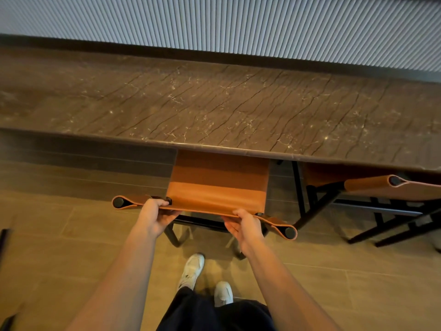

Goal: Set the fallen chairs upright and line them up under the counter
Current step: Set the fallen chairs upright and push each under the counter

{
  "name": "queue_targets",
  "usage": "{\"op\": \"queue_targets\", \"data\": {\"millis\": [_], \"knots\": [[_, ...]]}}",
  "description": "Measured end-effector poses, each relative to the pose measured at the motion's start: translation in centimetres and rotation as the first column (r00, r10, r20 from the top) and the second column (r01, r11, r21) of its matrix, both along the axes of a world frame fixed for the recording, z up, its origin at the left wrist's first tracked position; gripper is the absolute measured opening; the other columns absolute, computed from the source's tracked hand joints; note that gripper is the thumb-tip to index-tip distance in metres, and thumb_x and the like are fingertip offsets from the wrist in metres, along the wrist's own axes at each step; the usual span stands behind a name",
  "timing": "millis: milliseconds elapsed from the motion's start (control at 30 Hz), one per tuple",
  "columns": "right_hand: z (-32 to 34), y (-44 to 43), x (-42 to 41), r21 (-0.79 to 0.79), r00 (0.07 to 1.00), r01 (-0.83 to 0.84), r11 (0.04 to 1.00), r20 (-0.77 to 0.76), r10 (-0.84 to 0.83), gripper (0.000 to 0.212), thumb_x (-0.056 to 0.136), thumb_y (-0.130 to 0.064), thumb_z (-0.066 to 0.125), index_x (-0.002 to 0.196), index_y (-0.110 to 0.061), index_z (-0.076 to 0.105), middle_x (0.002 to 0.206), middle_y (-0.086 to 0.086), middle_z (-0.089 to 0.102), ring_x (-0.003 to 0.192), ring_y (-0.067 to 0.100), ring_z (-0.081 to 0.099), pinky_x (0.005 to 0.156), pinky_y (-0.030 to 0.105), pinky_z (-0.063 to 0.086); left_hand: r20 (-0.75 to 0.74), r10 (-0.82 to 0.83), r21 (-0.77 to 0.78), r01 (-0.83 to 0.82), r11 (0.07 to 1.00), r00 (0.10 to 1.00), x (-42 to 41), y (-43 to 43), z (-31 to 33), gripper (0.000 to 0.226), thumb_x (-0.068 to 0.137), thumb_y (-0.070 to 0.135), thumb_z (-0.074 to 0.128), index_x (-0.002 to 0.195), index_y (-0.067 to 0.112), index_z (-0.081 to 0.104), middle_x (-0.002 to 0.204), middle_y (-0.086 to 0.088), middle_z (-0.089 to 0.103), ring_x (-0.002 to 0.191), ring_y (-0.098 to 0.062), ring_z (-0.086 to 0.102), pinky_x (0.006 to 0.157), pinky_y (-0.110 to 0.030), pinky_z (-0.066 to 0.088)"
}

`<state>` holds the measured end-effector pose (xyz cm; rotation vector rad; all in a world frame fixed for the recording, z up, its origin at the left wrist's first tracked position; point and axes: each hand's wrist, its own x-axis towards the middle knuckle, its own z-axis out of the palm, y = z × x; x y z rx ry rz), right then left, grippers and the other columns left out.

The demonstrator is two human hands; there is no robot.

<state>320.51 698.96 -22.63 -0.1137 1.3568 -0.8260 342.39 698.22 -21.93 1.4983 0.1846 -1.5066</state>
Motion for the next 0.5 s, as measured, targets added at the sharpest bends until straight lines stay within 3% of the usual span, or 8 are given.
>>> {"op": "queue_targets", "data": {"millis": [100, 200, 333, 500], "knots": [[-0.1, -0.5, -0.4, 0.007, 1.0, 0.016, 1.0, 0.006, -0.016, 0.007, 0.095, -0.002, 0.049, 0.096, -0.006, 0.055, 0.09, 0.013, 0.067, 0.079, 0.025, 0.069, 0.063, 0.028, 0.053, 0.002, 0.014, -0.005, -0.014, 1.0, 1.0, -0.5, -0.2, -0.4, 0.013, 0.093, -0.005, 0.036, 0.096, -0.004, 0.049, 0.118, -0.025, 0.052, 0.108, -0.039, 0.054, 0.082, -0.044, 0.049], [-0.3, -1.6, -1.9, 0.023, 0.999, 0.043, 0.999, -0.01, -0.043, 0.008, 0.093, 0.0, 0.049, 0.091, -0.007, 0.054, 0.087, 0.015, 0.067, 0.077, 0.028, 0.069, 0.06, 0.028, 0.052, -0.009, 0.022, -0.009, -0.023, 1.0, 1.0, -1.7, -0.5, -0.7, 0.026, 0.092, -0.006, 0.036, 0.117, -0.005, 0.046, 0.127, -0.025, 0.05, 0.117, -0.039, 0.053, 0.085, -0.045, 0.05], [-0.2, -3.8, -4.9, 0.007, 0.995, 0.074, 0.997, -0.062, -0.073, 0.013, 0.091, 0.002, 0.049, 0.1, -0.005, 0.053, 0.091, 0.016, 0.067, 0.078, 0.029, 0.07, 0.058, 0.03, 0.052, -0.07, 0.002, -0.054, -0.005, 0.999, 0.998, -4.7, -1.6, -0.7, 0.041, 0.093, -0.007, 0.038, 0.134, -0.005, 0.04, 0.129, -0.024, 0.049, 0.113, -0.036, 0.053, 0.084, -0.043, 0.049], [0.2, -6.4, -7.2, 0.01, 0.998, 0.055, 0.998, -0.029, -0.055, 0.014, 0.094, -0.003, 0.052, 0.107, -0.007, 0.056, 0.104, 0.018, 0.07, 0.09, 0.029, 0.071, 0.062, 0.033, 0.053, -0.048, -0.079, -0.051, 0.077, 0.996, 0.996, -6.0, -5.2, -0.3, 0.034, 0.094, -0.007, 0.037, 0.127, -0.001, 0.045, 0.122, -0.021, 0.054, 0.105, -0.034, 0.057, 0.084, -0.042, 0.051]]}}
